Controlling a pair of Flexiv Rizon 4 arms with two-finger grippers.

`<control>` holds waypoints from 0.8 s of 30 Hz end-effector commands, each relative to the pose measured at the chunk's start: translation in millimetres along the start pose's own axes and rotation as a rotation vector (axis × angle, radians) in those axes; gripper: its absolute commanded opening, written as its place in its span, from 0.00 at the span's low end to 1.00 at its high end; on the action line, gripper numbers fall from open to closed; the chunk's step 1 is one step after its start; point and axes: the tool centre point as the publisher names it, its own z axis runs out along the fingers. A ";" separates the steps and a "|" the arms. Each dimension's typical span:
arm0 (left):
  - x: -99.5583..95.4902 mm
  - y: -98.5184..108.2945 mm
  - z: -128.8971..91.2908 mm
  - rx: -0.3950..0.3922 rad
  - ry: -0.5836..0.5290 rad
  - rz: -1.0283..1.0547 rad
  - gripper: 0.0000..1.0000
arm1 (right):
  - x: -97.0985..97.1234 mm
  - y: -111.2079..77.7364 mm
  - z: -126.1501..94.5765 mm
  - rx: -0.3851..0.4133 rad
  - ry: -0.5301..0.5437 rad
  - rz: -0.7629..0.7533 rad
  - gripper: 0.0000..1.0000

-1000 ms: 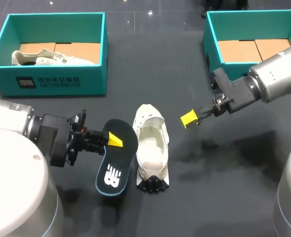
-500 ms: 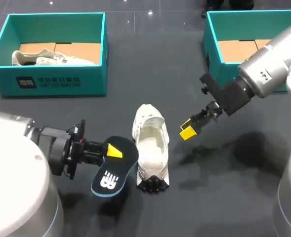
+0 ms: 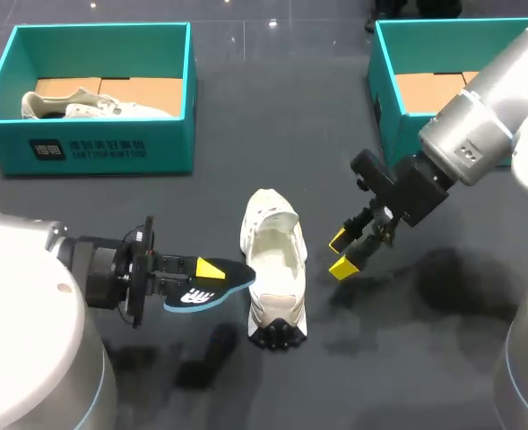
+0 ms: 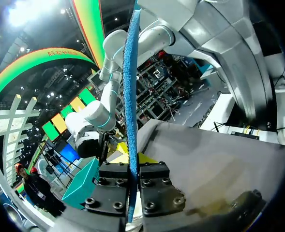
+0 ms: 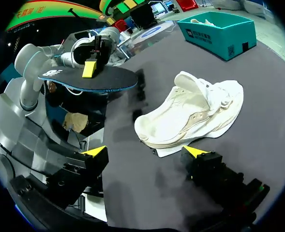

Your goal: Take the shoe out of the shoebox, open the shoe tongue, remove and reinsert the insole, then place the shoe into the shoebox

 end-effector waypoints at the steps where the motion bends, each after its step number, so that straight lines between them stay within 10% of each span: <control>1: -4.3 12.4 17.5 0.017 -0.007 -0.035 0.00 | 7.6 -12.0 4.4 -0.015 -0.086 -0.046 1.00; 24: 1.9 25.3 25.7 0.084 -0.034 -0.162 0.00 | -13.1 -24.1 29.6 0.095 -0.287 -0.157 1.00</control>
